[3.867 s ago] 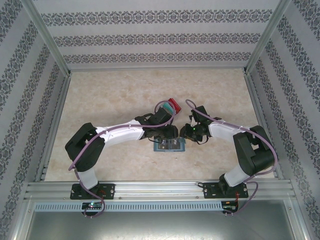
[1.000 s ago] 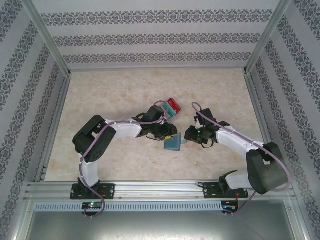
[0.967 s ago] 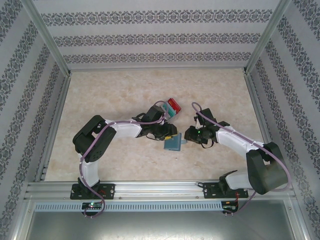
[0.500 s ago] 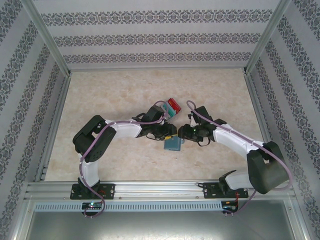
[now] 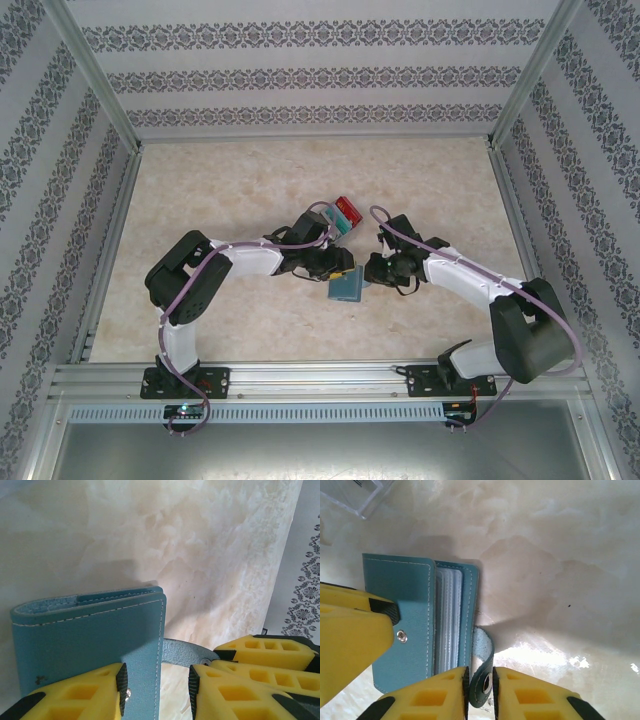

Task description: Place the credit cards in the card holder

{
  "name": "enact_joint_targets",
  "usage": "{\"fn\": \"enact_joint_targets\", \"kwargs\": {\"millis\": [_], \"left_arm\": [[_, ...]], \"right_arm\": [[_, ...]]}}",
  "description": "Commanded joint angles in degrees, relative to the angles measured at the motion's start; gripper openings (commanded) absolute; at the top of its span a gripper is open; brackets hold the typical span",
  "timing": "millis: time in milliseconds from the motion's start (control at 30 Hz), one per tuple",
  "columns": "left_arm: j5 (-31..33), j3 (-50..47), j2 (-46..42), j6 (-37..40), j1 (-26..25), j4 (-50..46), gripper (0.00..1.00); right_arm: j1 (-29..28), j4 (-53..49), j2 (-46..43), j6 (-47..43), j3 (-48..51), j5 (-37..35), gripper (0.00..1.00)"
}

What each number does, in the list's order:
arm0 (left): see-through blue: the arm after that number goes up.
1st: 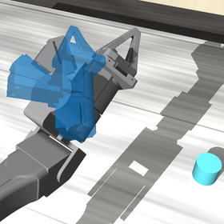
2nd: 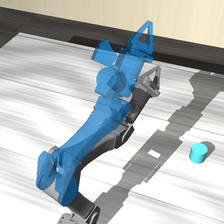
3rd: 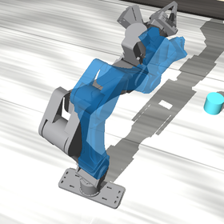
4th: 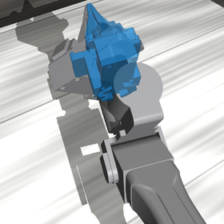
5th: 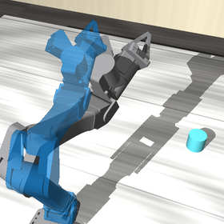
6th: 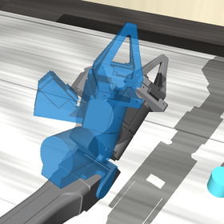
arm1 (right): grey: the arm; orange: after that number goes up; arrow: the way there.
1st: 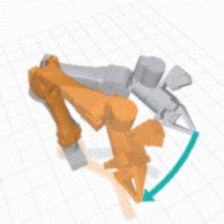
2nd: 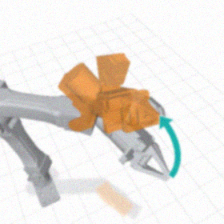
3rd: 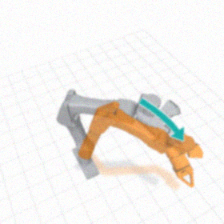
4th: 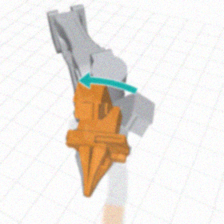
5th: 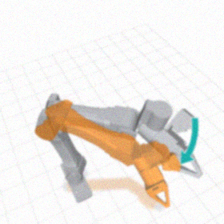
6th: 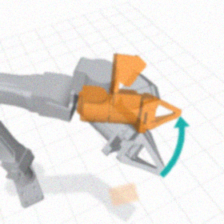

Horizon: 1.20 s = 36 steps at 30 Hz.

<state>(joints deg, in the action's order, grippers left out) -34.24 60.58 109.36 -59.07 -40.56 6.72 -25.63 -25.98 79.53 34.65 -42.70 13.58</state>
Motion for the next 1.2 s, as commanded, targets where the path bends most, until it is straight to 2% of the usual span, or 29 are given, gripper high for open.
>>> {"fn": "enact_joint_targets", "kwargs": {"millis": [0,167,233,300,667,767,933,1167], "left_arm": [[1.02,-0.42,-1.87,-0.41,-0.75,0.85,0.4],[1.01,-0.22,-2.17,-0.18,-0.75,0.6,0.4],[0.95,-0.07,-2.39,-0.02,-0.75,0.37,0.4],[0.97,0.33,-2.96,0.56,-0.76,-0.52,0.4],[11.7,1.14,-10.58,9.21,-0.45,-17.01,0.4],[11.14,1.22,-9.26,10.27,-0.4,-19.07,0.4],[7.93,1.01,-6.47,9.7,-0.66,-16.53,0.4],[6.86,3.02,-2.75,9.79,-1.37,-16.35,0.39]], "right_arm": [[0.73,-1.54,-1.34,-0.68,-0.03,-1.17,0.2],[1.15,-1.37,-2.11,-0.52,0.15,-0.78,0.1],[1.39,-0.76,-2.74,-0.42,0.48,-0.14,0.02],[1.74,-0.51,-3.23,-0.13,0.67,0.25,0.0],[2.79,2.16,-2.32,0.7,0.7,4.49,0.0],[2.86,2.58,-1.54,0.97,0.42,4.99,0.0],[2.87,3.52,-0.92,1.38,0.33,6.6,0.0],[2.9,4.46,-0.71,1.78,0.12,8.48,0.02]]}}
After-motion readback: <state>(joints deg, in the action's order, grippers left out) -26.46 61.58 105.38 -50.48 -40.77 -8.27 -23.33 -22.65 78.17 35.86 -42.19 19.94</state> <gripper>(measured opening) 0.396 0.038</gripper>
